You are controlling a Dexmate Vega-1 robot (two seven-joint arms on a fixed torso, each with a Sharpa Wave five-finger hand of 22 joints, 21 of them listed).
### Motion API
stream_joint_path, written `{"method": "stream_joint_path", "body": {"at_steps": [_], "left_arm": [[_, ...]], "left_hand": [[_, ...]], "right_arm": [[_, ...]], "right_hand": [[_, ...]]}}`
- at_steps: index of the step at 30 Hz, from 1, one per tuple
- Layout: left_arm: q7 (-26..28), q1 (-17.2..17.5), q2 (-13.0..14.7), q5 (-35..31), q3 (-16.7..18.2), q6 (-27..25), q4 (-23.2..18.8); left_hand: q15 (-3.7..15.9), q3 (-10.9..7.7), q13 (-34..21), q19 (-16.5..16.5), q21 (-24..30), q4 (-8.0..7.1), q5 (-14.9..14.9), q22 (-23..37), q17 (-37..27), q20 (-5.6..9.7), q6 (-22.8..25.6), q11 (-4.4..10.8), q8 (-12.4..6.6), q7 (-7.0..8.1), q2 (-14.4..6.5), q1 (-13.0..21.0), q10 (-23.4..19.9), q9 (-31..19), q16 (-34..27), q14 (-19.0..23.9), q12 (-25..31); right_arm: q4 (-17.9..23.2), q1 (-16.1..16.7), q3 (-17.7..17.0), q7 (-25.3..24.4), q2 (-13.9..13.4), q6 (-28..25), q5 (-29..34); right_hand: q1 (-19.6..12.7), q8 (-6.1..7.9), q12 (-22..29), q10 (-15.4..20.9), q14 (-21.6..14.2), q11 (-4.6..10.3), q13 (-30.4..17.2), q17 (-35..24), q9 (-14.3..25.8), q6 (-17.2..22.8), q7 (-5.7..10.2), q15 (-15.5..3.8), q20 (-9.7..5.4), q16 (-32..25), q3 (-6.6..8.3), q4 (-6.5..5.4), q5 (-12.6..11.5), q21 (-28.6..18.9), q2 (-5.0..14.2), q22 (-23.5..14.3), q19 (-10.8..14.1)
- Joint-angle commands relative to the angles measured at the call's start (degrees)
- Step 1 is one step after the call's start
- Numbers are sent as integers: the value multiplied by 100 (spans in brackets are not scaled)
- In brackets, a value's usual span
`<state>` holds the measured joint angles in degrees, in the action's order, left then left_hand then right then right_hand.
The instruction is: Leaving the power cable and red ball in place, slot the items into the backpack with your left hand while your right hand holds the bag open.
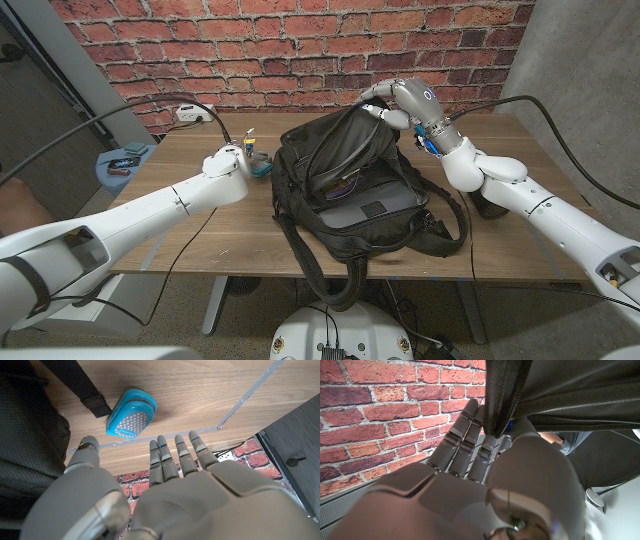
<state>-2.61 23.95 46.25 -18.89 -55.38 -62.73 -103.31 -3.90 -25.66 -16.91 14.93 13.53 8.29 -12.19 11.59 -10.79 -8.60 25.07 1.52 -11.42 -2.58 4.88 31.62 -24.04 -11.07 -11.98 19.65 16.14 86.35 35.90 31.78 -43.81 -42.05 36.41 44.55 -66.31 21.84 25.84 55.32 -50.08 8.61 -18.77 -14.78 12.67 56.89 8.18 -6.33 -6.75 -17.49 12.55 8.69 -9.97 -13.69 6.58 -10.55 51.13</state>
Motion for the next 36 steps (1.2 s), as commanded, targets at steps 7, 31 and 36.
{"method": "stream_joint_path", "body": {"at_steps": [7,31,36], "left_arm": [[4,-278,-309,-43,-290,26,429],[-107,-419,-369,47,-517,-105,493],[-77,-431,-375,8,-580,-148,531]], "left_hand": [[-8,22,-51,27,29,2,28,31,-21,-28,34,-10,-22,-54,-323,282,-34,-10,-4,32,3],[-28,87,-154,6,31,-12,44,36,-37,-67,-105,-72,11,-139,-326,249,-26,-10,-22,64,25],[36,76,-201,62,57,2,36,38,-51,-53,-36,-89,-17,-152,-373,295,-111,-12,-66,180,91]], "right_arm": [[-134,-144,52,-74,60,126,-12],[-400,-412,207,-192,223,277,52],[-453,-431,237,-212,268,267,46]], "right_hand": [[-51,16,-13,71,-58,-5,-26,-31,16,58,-3,-746,-452,36,-5,-9,-22,-20,65,-8,48],[-75,2,-23,75,-76,3,-48,-42,17,63,-6,-746,-451,65,-37,-14,-23,-24,77,-9,57],[-76,0,-26,77,-83,0,-48,-45,17,65,-5,-745,-451,66,-43,-16,-23,-25,79,-9,61]]}}
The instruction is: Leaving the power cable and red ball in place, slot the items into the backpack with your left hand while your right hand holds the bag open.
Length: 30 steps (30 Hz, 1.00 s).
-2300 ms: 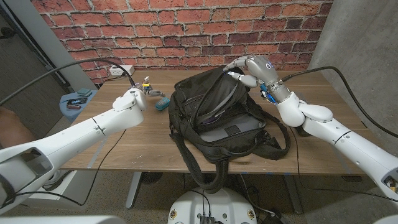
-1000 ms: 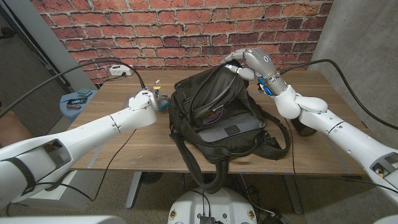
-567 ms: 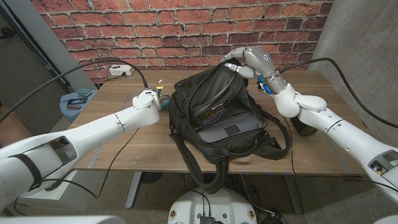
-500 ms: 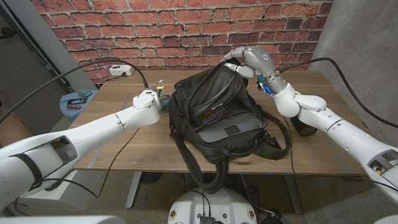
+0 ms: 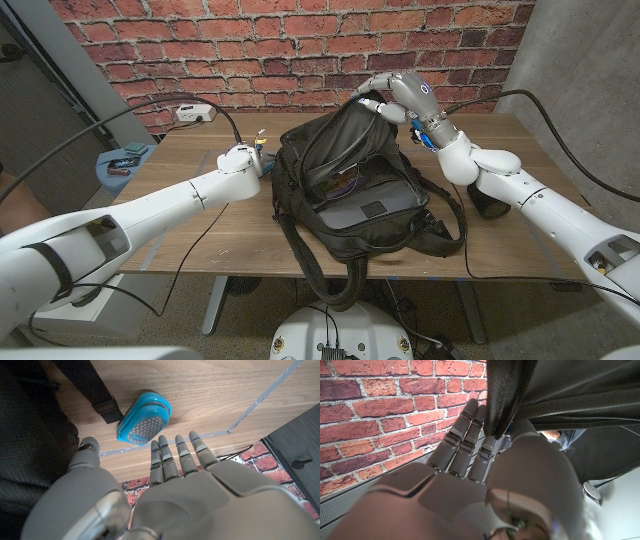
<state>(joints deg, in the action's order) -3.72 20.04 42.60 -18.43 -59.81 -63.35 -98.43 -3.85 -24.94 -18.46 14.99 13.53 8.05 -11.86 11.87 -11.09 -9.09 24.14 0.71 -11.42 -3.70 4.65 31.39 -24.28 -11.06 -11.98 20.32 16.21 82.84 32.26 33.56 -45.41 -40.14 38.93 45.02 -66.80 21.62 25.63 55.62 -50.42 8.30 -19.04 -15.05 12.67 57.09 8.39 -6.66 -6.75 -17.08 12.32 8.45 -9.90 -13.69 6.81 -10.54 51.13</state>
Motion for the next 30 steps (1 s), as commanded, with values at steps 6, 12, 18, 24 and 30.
{"method": "stream_joint_path", "body": {"at_steps": [6,12,18,24,30], "left_arm": [[143,4,8,-82,-159,-101,52],[179,17,7,-105,-184,-102,86],[240,6,-50,-149,-209,-103,185],[310,-19,-156,-197,-231,26,386],[316,-69,-299,-233,-271,99,580]], "left_hand": [[76,11,-147,160,103,42,-8,12,-57,3,275,-9,-87,-60,-405,376,-297,-21,-137,318,252],[98,17,-205,245,138,62,-15,12,-73,3,355,4,-103,-82,-416,420,-345,-26,-170,425,322],[100,21,-235,234,134,67,-19,13,-82,-3,355,2,-95,-74,-427,440,-335,-28,-166,424,344],[109,35,-273,255,144,69,-23,14,-95,-9,390,20,-97,-69,-430,452,-361,-31,-174,458,388],[98,53,-303,256,145,67,-22,15,-104,-15,392,11,-89,-75,-423,451,-350,-33,-178,480,411]], "right_arm": [[-185,-113,125,-82,135,14,10],[-285,-170,188,-115,187,39,0],[-361,-203,231,-123,227,61,-51],[-412,-220,258,-134,254,80,-85],[-492,-269,287,-142,277,117,-99]], "right_hand": [[-31,18,-7,47,-51,27,-26,-20,17,43,-29,-713,-449,32,-25,7,-31,-23,58,-10,56],[-33,13,-13,50,-59,27,-23,-23,18,39,-28,-712,-452,35,-31,4,-30,-24,64,-10,58],[-36,9,-14,55,-60,35,-27,-25,18,39,-26,-711,-452,43,-38,2,-30,-22,67,-10,53],[-40,6,-19,51,-62,28,-31,-27,18,40,-34,-713,-452,51,-45,2,-30,-22,68,-10,55],[-42,4,-18,57,-62,28,-36,-29,19,44,-34,-712,-450,57,-51,0,-30,-22,70,-11,54]]}}
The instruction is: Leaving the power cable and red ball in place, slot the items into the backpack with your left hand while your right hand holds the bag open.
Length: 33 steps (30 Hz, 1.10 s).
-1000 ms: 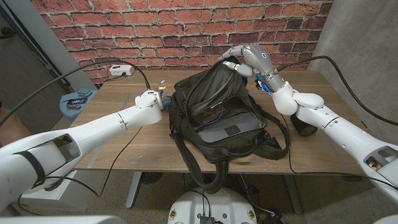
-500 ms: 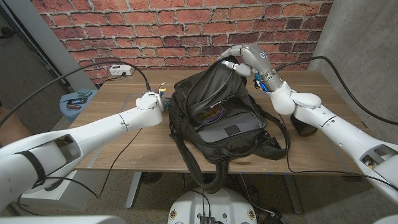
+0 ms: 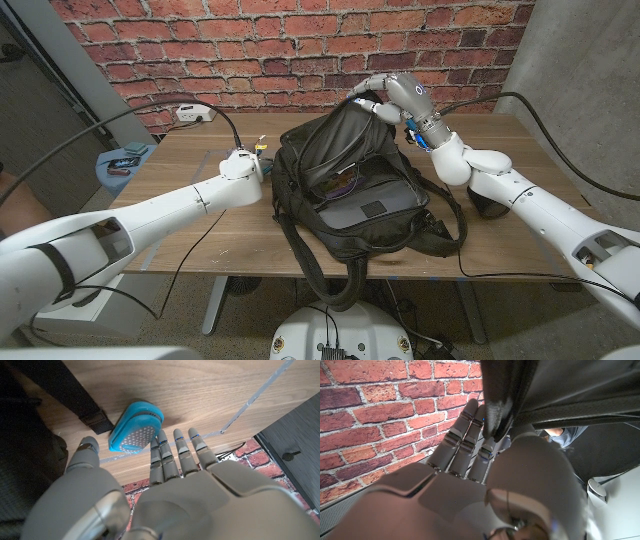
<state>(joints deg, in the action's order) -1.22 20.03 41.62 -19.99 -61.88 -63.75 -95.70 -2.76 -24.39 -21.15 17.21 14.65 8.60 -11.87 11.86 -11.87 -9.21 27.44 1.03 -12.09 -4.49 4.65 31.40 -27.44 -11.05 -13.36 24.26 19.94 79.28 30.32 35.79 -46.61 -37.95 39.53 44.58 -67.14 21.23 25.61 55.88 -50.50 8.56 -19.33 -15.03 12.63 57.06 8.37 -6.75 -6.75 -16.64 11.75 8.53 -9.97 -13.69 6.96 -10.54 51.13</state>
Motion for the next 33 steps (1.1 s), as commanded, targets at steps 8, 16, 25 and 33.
{"method": "stream_joint_path", "body": {"at_steps": [8,16,25,33], "left_arm": [[54,-113,-316,-123,-106,186,456],[112,-104,-395,-155,-97,195,569],[358,14,-421,-254,-36,157,556],[516,85,-458,-357,-53,35,520]], "left_hand": [[-18,15,-94,55,44,12,-26,18,-46,-15,100,-31,-22,-11,-435,471,-85,-38,-62,156,113],[69,-93,-243,173,97,121,-112,20,-71,-8,446,-4,-121,5,-548,798,-307,-68,-128,398,349],[228,-111,-432,430,207,111,-222,21,-145,35,882,50,-246,34,-600,997,-664,-139,-263,776,683],[309,-123,-538,595,279,156,-277,22,-214,64,1074,48,-291,8,-602,1233,-844,-177,-399,1058,864]], "right_arm": [[-259,-154,96,-50,86,116,-78],[-350,-199,125,-78,124,136,-100],[-410,-237,161,-155,153,172,-82],[-425,-231,172,-233,177,196,-89]], "right_hand": [[-12,39,-26,29,-59,6,-6,-35,23,49,-34,-704,-447,19,-7,-7,-23,-23,51,-11,58],[-17,37,-30,33,-62,7,-10,-37,24,57,-29,-704,-451,30,-12,-9,-24,-20,60,-11,50],[-22,28,-39,31,-70,10,-11,-42,24,49,-29,-705,-453,37,-21,-11,-24,-17,66,-11,41],[-28,22,-44,27,-75,10,-17,-45,25,45,-30,-705,-450,44,-28,-10,-24,-16,67,-11,40]]}}
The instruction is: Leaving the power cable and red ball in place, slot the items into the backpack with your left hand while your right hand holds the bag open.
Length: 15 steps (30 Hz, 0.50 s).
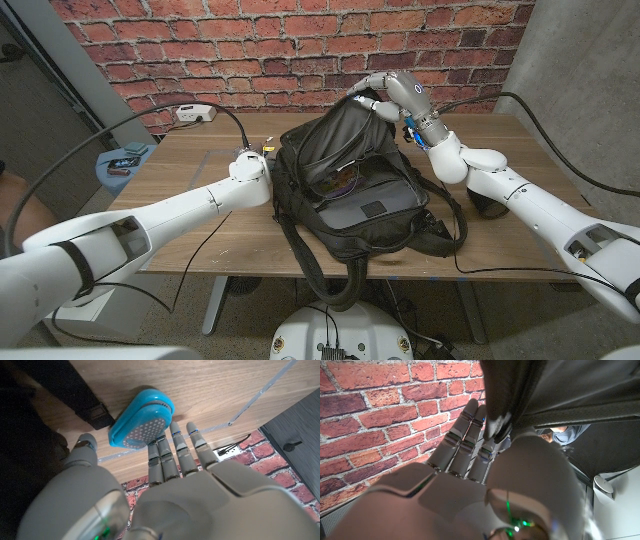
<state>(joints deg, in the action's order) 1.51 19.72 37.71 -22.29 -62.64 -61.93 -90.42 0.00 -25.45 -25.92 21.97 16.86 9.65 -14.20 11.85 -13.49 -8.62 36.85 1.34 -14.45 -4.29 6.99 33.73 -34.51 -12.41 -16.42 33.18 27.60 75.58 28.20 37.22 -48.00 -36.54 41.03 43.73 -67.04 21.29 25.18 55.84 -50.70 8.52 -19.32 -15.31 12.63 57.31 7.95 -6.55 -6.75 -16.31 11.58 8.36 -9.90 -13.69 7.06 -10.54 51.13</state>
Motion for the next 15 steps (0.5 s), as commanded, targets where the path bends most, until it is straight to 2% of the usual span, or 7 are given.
{"method": "stream_joint_path", "body": {"at_steps": [1,5,15], "left_arm": [[245,117,-67,-127,23,-146,-8],[368,162,-146,-176,6,-244,30],[610,243,-194,-228,46,-212,52]], "left_hand": [[41,-14,-71,144,69,54,-48,23,-58,9,145,27,-57,-13,-829,1019,-138,-45,-98,170,108],[73,7,-127,200,95,58,-64,23,-101,6,246,46,-81,-45,-795,1125,-230,-64,-164,277,198],[250,69,-331,475,224,33,-126,27,-307,121,748,124,-233,-126,-780,1506,-674,-144,-471,682,542]], "right_arm": [[-56,-19,29,-96,36,48,-4],[-69,8,24,-168,48,60,-6],[-75,48,4,-213,44,66,-44]], "right_hand": [[-39,15,1,38,-56,10,-17,-17,25,20,12,-725,-450,12,-10,6,-31,-17,59,-11,41],[-41,12,-3,35,-59,10,-19,-20,25,17,13,-724,-452,15,-14,5,-31,-14,62,-11,35],[-44,7,-5,50,-69,0,-23,-26,26,21,6,-725,-451,21,-25,3,-30,-14,65,-11,35]]}}
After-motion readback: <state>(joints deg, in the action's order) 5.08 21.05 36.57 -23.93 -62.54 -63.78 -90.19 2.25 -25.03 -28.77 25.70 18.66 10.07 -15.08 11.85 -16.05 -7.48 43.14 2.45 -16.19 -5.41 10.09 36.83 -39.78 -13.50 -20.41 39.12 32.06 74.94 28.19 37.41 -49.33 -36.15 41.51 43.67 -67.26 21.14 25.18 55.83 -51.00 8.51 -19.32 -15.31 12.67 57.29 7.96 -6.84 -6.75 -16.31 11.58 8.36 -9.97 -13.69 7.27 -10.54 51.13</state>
